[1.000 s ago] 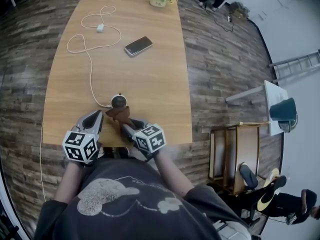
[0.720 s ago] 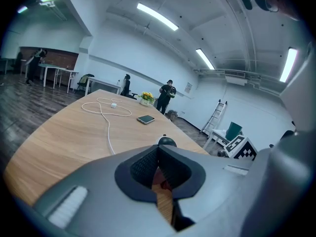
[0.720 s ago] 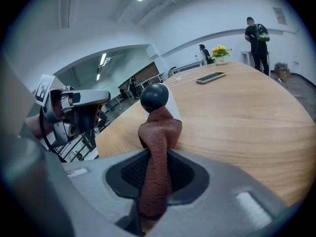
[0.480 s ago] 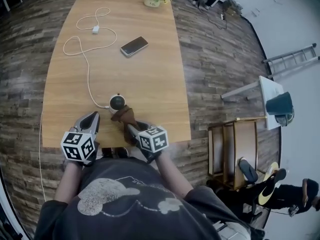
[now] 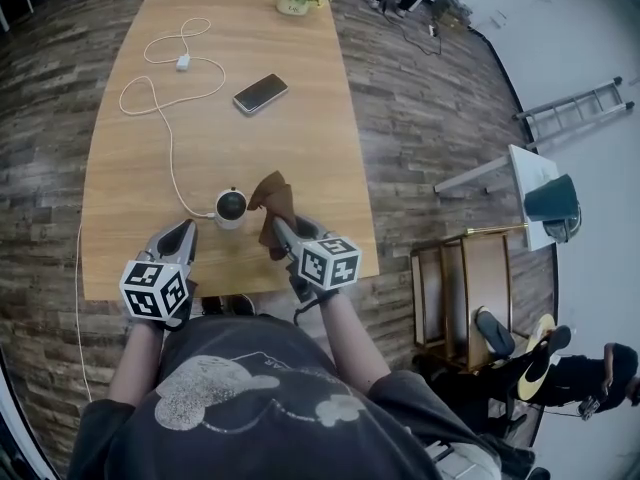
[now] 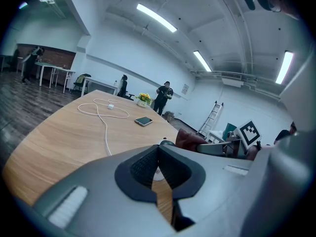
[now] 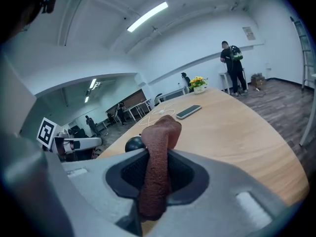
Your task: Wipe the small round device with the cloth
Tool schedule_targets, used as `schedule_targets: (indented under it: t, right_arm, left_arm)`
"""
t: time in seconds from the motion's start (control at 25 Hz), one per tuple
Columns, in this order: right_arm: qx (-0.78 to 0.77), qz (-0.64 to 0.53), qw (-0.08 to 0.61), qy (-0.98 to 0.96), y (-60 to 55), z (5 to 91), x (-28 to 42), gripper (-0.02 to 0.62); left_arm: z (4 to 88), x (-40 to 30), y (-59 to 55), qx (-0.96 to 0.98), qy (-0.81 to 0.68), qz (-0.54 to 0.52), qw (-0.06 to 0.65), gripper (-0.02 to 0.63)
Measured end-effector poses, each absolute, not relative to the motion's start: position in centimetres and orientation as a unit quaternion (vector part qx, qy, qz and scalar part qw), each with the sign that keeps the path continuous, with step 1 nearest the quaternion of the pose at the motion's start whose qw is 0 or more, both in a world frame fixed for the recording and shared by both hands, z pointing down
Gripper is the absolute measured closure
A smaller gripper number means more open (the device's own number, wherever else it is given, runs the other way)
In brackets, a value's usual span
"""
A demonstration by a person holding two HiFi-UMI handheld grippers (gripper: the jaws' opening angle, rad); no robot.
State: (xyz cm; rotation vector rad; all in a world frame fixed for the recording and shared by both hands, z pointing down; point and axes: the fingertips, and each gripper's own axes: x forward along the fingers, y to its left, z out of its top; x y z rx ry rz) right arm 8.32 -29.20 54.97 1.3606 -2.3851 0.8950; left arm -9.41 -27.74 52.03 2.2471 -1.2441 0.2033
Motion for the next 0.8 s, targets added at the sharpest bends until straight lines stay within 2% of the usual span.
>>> schedule_targets:
  t: [0.32, 0.64, 0.8]
  right_arm:
    - [0.422, 0.332, 0.165, -0.827, -29.2, 58.2, 4.2, 0.518]
    - [0.419, 0.358, 0.225, -0.804, -28.3, 62.4, 3.9, 0.518]
    - [0.433, 0.357, 0.224, -0.797, -28.4, 62.3, 4.1, 0.518]
  left_arm:
    - [51.7, -9.8, -28.0, 0.841, -0.459, 0.078, 0.276, 0.588]
    - [52.4, -10.5, -27.9, 0.842, -0.451, 0.085, 0.284, 0.588]
    - [52.7, -10.7, -28.0, 0.847, -0.439, 0.090, 0.286, 0.588]
